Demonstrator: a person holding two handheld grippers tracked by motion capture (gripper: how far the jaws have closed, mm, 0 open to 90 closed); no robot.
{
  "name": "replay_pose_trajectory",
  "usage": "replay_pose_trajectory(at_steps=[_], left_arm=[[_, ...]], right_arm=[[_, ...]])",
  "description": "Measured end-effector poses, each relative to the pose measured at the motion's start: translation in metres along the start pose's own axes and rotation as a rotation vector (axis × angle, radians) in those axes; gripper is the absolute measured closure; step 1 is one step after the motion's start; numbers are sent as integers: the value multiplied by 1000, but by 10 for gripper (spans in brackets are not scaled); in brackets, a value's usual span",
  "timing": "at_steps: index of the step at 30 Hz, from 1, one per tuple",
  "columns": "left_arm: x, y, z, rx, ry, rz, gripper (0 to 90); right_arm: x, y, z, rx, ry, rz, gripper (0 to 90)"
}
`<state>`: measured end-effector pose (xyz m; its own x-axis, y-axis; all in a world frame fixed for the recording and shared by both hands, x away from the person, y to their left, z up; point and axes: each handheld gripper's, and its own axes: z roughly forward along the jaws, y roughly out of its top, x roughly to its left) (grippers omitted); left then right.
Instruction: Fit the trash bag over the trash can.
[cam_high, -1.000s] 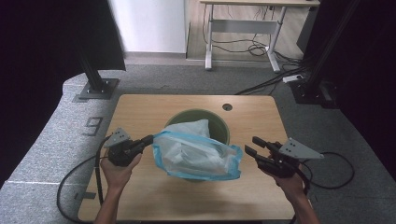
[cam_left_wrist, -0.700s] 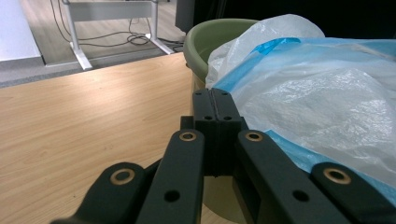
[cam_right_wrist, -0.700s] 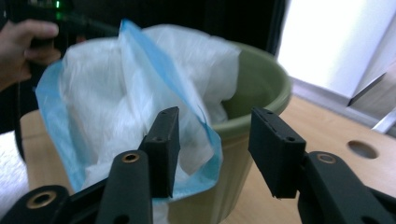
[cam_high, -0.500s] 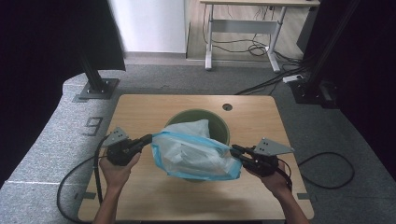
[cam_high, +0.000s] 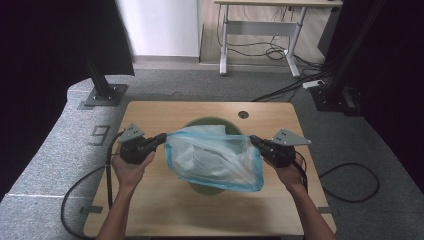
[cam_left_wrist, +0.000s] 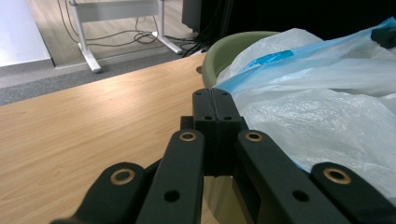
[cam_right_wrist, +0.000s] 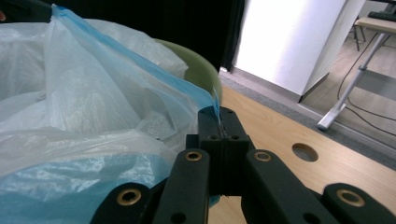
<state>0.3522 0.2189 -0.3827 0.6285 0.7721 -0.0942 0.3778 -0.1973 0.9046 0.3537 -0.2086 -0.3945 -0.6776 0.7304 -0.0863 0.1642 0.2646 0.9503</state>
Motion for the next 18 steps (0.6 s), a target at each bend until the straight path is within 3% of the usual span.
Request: replay_pose_trajectory(at_steps=[9,18], left_arm=[[8,8,14,28,9,1,900],[22,12,38,87,25,-43,900]], right_arm=[[-19,3,16,-25,-23,0,884],[-38,-3,57,22,-82,37,883]])
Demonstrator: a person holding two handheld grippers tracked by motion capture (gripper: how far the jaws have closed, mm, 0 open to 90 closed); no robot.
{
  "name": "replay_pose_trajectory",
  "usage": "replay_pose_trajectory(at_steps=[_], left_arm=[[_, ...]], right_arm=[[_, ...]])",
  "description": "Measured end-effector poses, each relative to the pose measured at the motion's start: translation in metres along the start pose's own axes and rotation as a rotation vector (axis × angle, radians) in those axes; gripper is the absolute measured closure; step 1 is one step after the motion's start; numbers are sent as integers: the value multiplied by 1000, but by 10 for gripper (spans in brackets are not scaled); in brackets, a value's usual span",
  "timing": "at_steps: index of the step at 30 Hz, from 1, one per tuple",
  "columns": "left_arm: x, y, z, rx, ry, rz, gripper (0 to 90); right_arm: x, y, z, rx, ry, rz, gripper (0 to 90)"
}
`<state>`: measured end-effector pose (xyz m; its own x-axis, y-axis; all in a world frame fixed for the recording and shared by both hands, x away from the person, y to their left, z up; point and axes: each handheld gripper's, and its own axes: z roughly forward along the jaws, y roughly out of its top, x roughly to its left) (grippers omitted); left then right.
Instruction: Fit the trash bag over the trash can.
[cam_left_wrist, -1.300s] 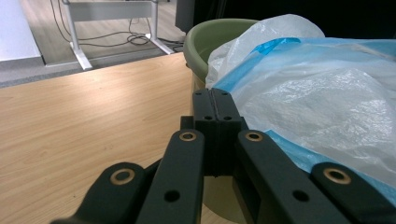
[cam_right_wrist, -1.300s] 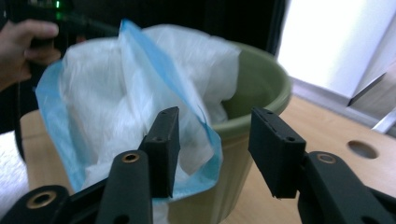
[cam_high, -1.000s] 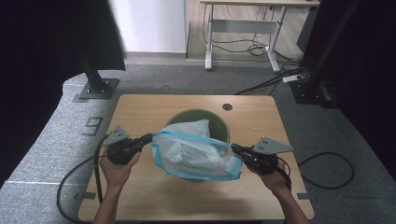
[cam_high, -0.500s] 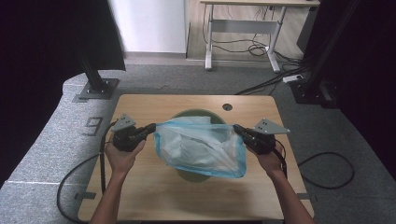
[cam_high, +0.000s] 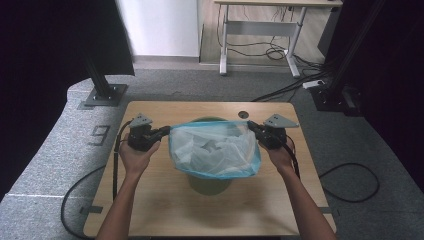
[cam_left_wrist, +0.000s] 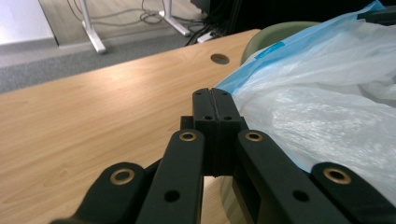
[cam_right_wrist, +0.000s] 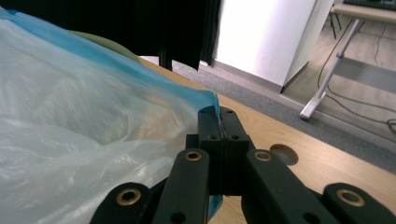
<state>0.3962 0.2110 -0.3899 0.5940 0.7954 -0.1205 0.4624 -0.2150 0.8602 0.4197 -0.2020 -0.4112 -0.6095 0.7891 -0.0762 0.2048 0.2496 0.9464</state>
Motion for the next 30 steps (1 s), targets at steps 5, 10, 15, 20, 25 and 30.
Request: replay_pose_trajectory(at_steps=[5,10,15,20,25,30], left_arm=[[5,0,10,20,-3,-21,900],[7,-3,26,56,0,-47,900],[6,-6,36,83,-11,-50,900],[4,-18,46,121,-19,-58,900],[3,-26,45,130,-32,-59,900],[-2,-29,42,130,-30,-49,900]], right_arm=[[-5,-7,14,25,1,38,883],[-6,-18,30,65,19,89,883],[-4,-23,37,101,34,93,883],[0,-35,44,157,52,98,883],[-2,-48,41,175,45,104,884],[-7,-56,33,168,35,129,880]])
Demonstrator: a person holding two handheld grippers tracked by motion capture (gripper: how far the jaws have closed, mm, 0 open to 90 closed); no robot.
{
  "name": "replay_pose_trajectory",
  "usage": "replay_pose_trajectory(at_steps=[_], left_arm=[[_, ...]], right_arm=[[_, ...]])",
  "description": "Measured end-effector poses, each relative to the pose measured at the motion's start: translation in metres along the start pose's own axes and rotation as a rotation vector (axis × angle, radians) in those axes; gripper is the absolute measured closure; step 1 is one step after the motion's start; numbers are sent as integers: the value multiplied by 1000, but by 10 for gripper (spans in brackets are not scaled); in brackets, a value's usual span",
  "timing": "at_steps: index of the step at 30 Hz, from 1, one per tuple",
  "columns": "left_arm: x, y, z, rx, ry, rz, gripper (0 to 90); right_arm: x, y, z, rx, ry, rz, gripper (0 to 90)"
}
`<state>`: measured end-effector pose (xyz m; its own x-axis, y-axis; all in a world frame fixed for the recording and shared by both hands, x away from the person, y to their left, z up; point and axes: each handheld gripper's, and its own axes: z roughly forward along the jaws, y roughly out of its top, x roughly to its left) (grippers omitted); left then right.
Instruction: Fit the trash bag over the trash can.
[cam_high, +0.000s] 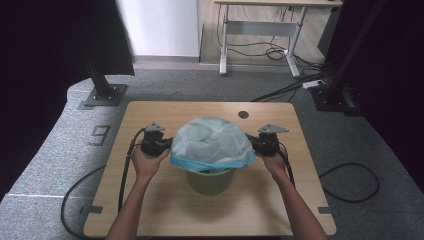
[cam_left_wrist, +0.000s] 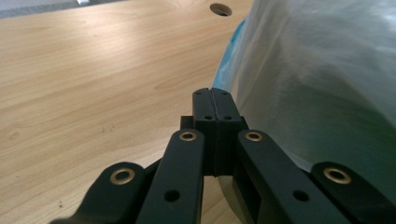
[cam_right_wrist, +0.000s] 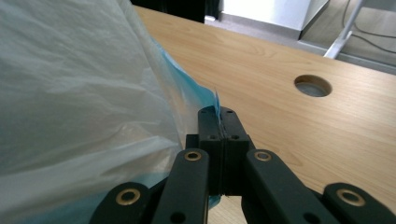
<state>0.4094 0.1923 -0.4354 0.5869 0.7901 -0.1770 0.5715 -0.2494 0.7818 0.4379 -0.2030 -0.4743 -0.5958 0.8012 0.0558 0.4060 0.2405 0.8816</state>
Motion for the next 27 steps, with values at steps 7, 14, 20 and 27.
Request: replay_pose_trajectory(at_steps=[7,14,20,27], left_arm=[[0,1,-6,-11,1,0,900],[-1,1,-11,-19,6,-1,900],[-5,2,-13,-18,2,-6,900],[-9,3,-16,-21,7,1,900]], right_arm=[[-9,8,-35,-147,-111,76,595],[2,10,-91,-225,-33,84,523],[39,10,-121,-238,99,27,463],[69,11,-122,-224,210,6,417]])
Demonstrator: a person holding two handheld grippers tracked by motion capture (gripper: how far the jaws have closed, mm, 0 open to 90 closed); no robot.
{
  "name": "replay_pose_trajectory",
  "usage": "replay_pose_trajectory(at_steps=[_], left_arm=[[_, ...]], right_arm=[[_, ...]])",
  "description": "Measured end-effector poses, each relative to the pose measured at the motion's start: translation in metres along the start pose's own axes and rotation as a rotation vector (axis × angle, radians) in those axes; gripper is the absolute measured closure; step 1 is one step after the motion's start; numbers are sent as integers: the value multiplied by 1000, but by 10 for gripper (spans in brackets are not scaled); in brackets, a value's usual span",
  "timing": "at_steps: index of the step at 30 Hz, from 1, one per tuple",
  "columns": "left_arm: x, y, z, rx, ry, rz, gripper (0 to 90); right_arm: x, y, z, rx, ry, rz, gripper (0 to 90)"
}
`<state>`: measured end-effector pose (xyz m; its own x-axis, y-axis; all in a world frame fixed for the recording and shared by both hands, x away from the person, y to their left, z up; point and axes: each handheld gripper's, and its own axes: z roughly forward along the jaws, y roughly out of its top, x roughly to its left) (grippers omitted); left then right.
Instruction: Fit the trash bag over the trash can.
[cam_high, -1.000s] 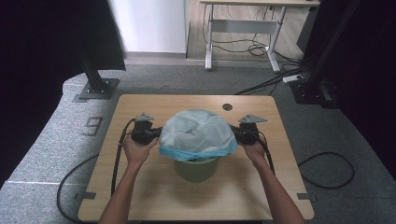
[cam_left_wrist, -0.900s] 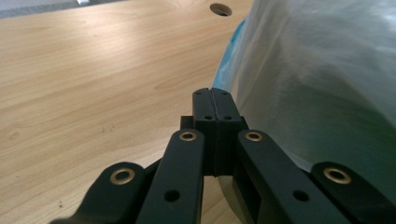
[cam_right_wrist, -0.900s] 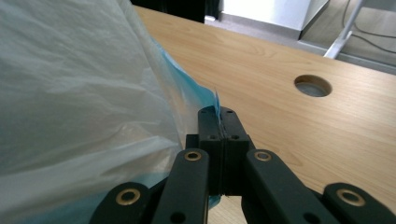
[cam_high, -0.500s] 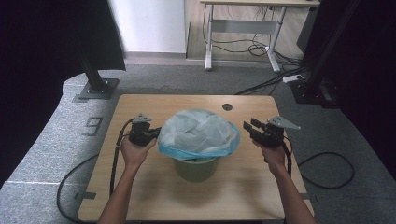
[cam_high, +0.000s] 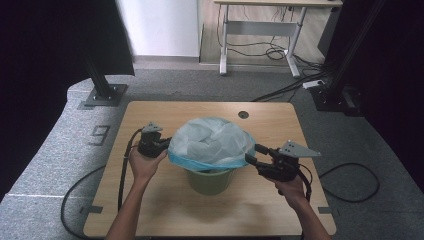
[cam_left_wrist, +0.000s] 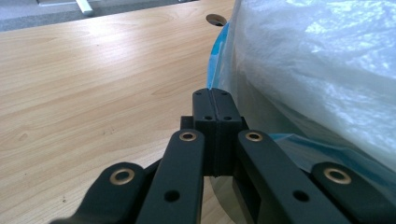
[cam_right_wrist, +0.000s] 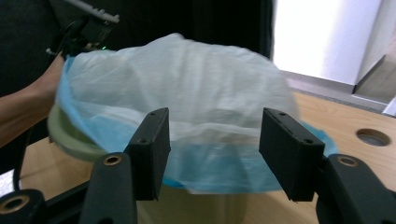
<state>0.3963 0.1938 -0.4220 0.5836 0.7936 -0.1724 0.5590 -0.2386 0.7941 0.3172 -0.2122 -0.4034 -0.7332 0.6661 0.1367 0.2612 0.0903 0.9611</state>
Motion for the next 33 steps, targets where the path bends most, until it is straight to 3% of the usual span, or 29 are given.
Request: replay_pose_trajectory(at_steps=[2,7,10,15,26,30,33], left_arm=[[0,0,0,1,0,-2,900],[1,0,-2,-1,0,-4,900],[2,0,-3,-1,0,-4,900],[1,0,-3,-5,-2,-4,900],[2,-1,-4,-4,0,-3,900],[2,-3,-5,-7,-3,-2,900],[3,-9,-5,-1,-7,-4,900]], right_arm=[[4,-1,5,12,15,-3,430],[7,-5,9,0,54,28,649],[7,-6,8,-2,76,42,724],[10,-5,6,18,75,7,879],[11,-15,-1,88,67,-60,890],[14,-24,-1,120,83,-66,890],[22,-41,3,173,131,-83,890]])
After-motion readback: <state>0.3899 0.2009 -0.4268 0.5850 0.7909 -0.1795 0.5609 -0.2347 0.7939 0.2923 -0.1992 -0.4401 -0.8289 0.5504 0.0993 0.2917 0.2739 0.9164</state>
